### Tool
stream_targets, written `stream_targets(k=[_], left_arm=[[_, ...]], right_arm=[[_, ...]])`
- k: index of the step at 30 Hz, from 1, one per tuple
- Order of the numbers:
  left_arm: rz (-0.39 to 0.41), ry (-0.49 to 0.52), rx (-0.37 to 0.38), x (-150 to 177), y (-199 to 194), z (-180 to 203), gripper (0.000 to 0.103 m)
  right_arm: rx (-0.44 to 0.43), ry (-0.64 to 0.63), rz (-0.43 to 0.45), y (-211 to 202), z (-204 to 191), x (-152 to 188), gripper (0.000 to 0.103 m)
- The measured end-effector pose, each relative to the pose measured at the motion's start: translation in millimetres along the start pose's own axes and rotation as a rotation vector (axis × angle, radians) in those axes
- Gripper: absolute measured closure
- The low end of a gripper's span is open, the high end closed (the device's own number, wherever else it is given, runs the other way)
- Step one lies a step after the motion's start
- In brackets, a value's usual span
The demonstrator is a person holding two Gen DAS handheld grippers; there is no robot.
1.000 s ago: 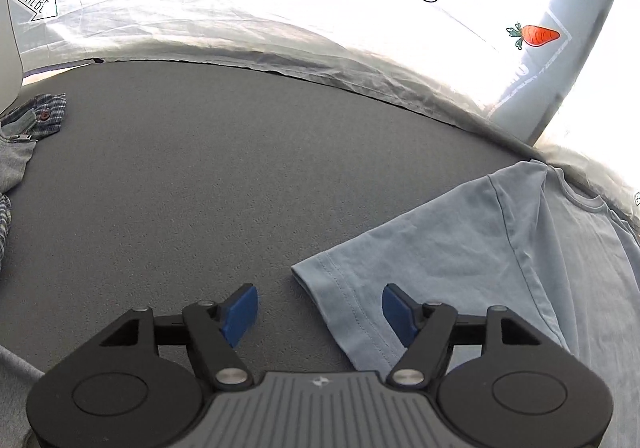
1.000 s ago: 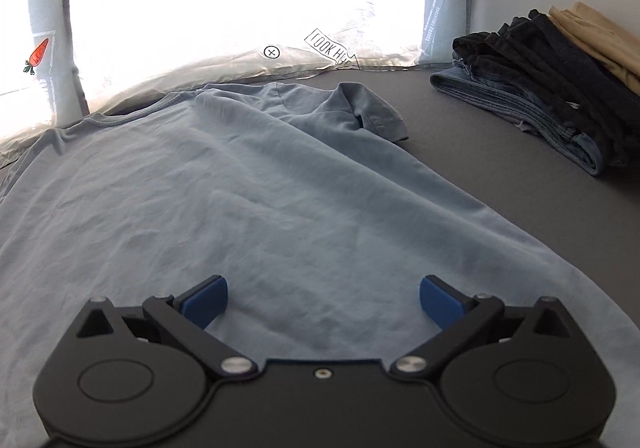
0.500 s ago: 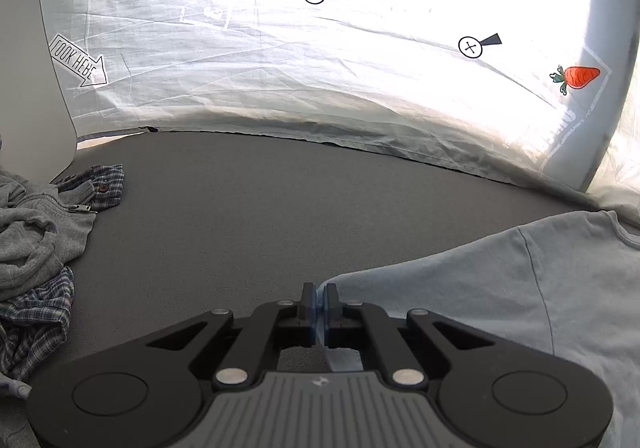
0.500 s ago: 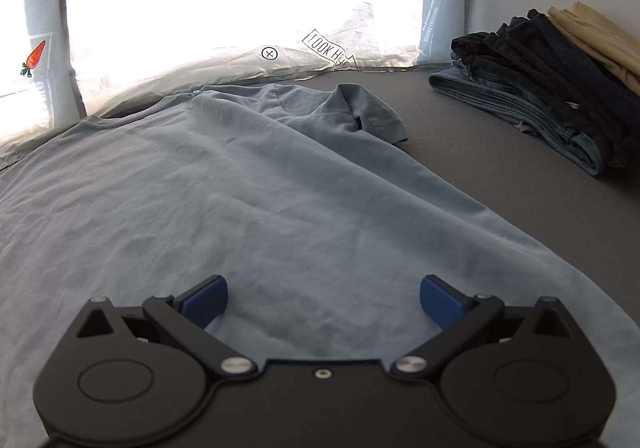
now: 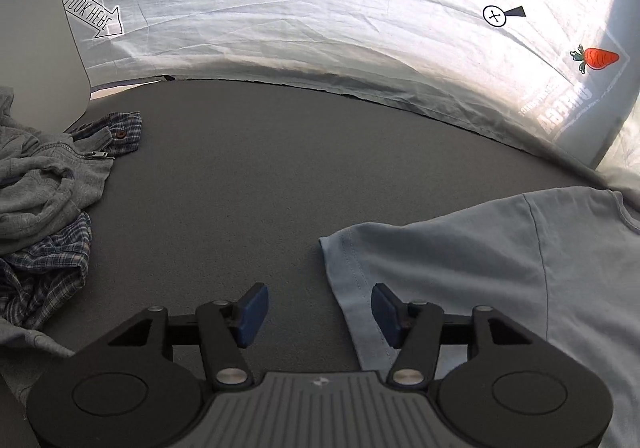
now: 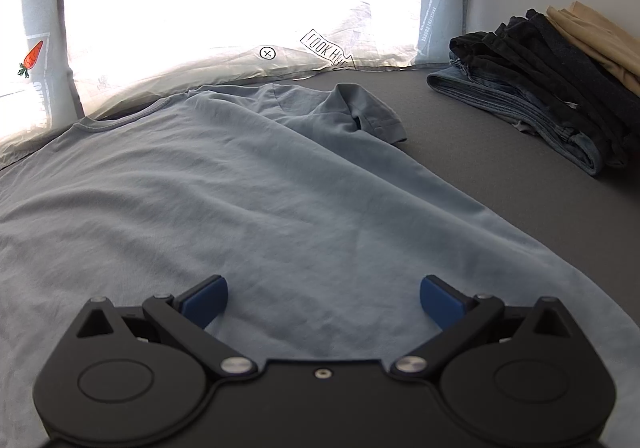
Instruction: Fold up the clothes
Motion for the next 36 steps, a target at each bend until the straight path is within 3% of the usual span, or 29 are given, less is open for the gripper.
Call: stream_targets(k=[4,8,12,15,20,26,31,36], left_arm=[[-0.01,0.04,0.032,42.4,-46.3,14.5,0.022],[-0.043,0.084,0.073,102.5,-85.2,45.7,0.018],[-0.058,0.166,0.059,166.7,-117.0,72.3,0.016],[-0.082,0.133,0.053,195.0,-132.2,80.3,0.014],[-0.106,0.119,0.034,235.1,-146.9,109.3,0.01],[-0.104,0.139,0.034,261.7,-149.7,162.0,0.008],[-0.081,0.171,0.062,262.1,-141.9,211.6,0.003],[-0.063,0.19,0.073,240.1,-113.2,254.1,0.002]], right_arm=[[-0.007,0.009,-0.001,0.3,0.9,0.2,0.0],[-0.038,-0.005,-0.05,2.8,2.2,-2.9,0.0],[-0.148,-0.05,-0.109,3.4,6.7,-6.0,0.0],[-0.251,-0.029,-0.119,-1.3,21.9,-6.2,0.0],[-0.281,0.028,-0.121,-1.2,73.0,-6.1,0.0],[-0.389,-0.011,-0.107,9.0,118.2,-16.4,0.0],[-0.368,-0.078,-0.038,29.0,141.0,-41.0,0.0],[-0.308,-0.138,0.005,69.1,151.3,-70.7,0.0]])
Point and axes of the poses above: each gripper's, at about its wrist camera, not at the fingertips, and y roughly the way its jaws point, z to its right, x to its underside, the point moved 9 cm from there along y, roughly the way its jaws point, and after that the axes turned 12 degrees about -y, right-handed, at the moved point
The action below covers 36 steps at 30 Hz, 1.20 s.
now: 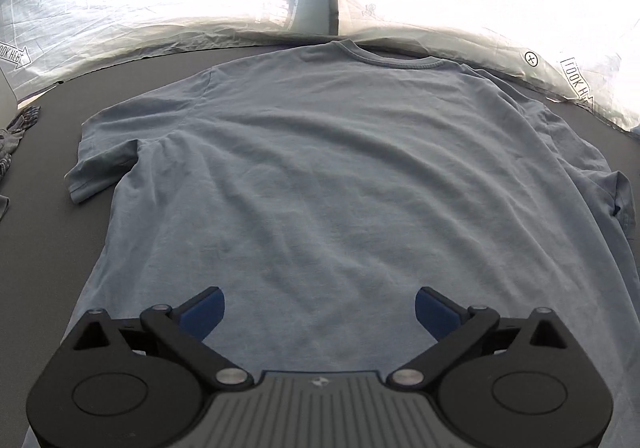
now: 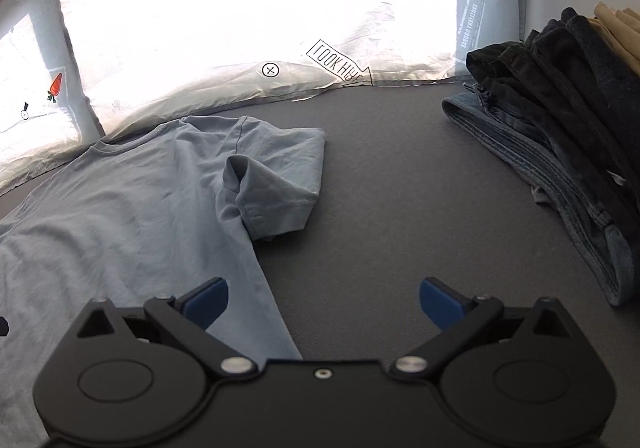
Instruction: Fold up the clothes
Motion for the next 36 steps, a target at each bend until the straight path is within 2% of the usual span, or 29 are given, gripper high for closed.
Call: stream_targets(k=[3,5,7,12,17,23,24,25,26,27,28,29,31,33,35,36], left_arm=[[-0.027,0.023,-0.019,-22.2,28.3,19.3,0.002],[-0.083,0.042,-0.054,-31.4,49.0,27.9,0.002],[-0.131,0.065,-0.076,-34.5,64.3,32.6,0.0],[-0.172,0.028,-0.04,-43.3,82.2,35.1,0.0],[-0.169,0.04,-0.024,-47.1,85.5,37.2,0.0],[-0.139,0.053,-0.008,-45.4,83.5,36.4,0.0],[-0.132,0.054,-0.005,-45.1,83.1,36.3,0.0],[-0.123,0.054,-0.003,-44.7,82.6,36.1,0.0],[-0.113,0.054,0.0,-44.0,82.1,35.9,0.0],[-0.104,0.055,0.003,-43.5,81.6,35.6,0.0],[-0.093,0.055,0.006,-43.0,81.0,35.3,0.0],[-0.079,0.057,0.01,-42.3,80.4,35.0,0.0],[-0.059,0.06,0.015,-41.4,79.4,34.8,0.0],[-0.05,0.059,0.018,-41.3,79.1,34.7,0.0],[-0.046,0.057,0.018,-41.6,79.4,34.1,0.0],[-0.045,0.057,0.018,-41.8,79.6,34.1,0.0]], right_arm=[[0.048,-0.056,0.007,27.9,10.3,-18.5,0.0],[0.047,-0.12,-0.003,43.8,8.8,-26.0,0.0],[0.023,-0.174,-0.011,54.9,2.3,-30.5,0.0],[-0.049,-0.227,0.015,59.6,-23.2,-36.6,0.0],[0.147,-0.339,0.002,75.0,-27.7,-38.5,0.0],[0.163,-0.39,0.008,86.2,-25.8,-52.0,0.002],[0.148,-0.41,0.005,87.3,-27.0,-55.0,0.006],[0.128,-0.428,-0.003,88.1,-28.4,-57.8,0.022],[0.116,-0.446,-0.009,88.8,-29.0,-60.8,0.049],[0.137,-0.466,-0.008,89.0,-26.6,-64.3,0.064],[0.158,-0.485,-0.006,89.1,-24.2,-67.9,0.089],[0.185,-0.51,0.001,88.5,-21.1,-72.7,0.091],[0.262,-0.578,0.075,77.1,-12.9,-90.3,0.09],[0.319,-0.632,0.15,62.8,-8.2,-106.7,0.085],[0.355,-0.68,0.158,58.1,-11.1,-107.9,0.081],[0.371,-0.716,0.132,61.8,-13.0,-100.9,0.077]])
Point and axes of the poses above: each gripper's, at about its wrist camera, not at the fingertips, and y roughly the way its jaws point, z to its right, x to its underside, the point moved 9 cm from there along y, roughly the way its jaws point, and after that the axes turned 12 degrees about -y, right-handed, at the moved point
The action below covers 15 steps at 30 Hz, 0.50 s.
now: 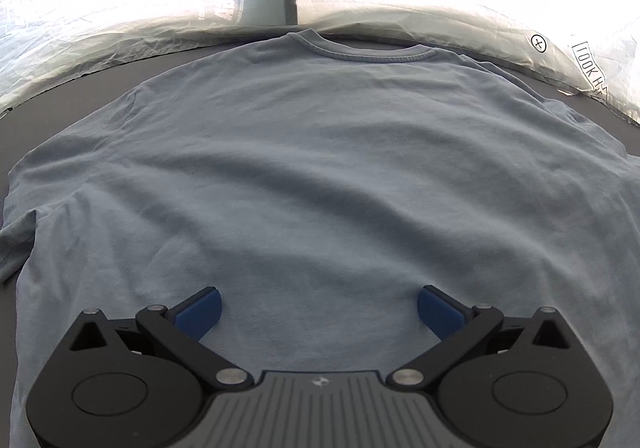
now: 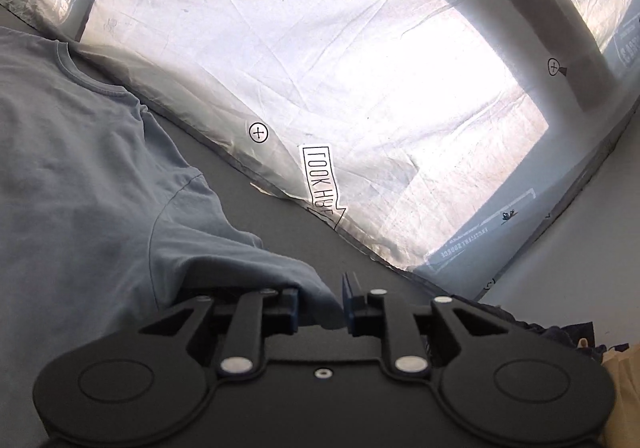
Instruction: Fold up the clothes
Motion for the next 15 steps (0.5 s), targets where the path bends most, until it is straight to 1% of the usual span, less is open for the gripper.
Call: stream_targets(k=[1,3,4,6,7,8,11,15], left_arm=[[0.001,0.0,0.0,-0.2,0.2,0.0,0.0],[0.0,0.0,0.0,0.3,0.5,0.5,0.0],[-0.002,0.001,0.0,0.2,0.5,0.6,0.0],[-0.005,0.0,0.0,-0.2,0.8,0.9,0.0],[-0.005,-0.001,-0.001,-0.3,0.8,1.0,0.0],[-0.004,-0.002,-0.002,-0.3,0.6,1.2,0.0],[-0.004,-0.004,-0.005,0.0,1.0,1.4,0.0],[-0.013,-0.004,-0.006,-0.7,2.1,1.3,0.0]], right_arm=[[-0.037,-0.003,-0.041,3.9,-8.9,9.3,0.07],[-0.108,0.005,-0.119,9.8,-24.7,27.7,0.07],[-0.135,0.063,-0.146,7.9,-23.9,35.8,0.069],[-0.186,0.182,-0.197,3.1,-22.2,51.1,0.057],[-0.203,0.243,-0.209,-1.8,-19.4,56.3,0.046],[-0.209,0.295,-0.214,-5.5,-13.5,60.5,0.043],[-0.206,0.492,-0.205,-14.7,14.4,72.1,0.042],[-0.271,0.797,-0.153,-3.0,50.1,78.5,0.042]])
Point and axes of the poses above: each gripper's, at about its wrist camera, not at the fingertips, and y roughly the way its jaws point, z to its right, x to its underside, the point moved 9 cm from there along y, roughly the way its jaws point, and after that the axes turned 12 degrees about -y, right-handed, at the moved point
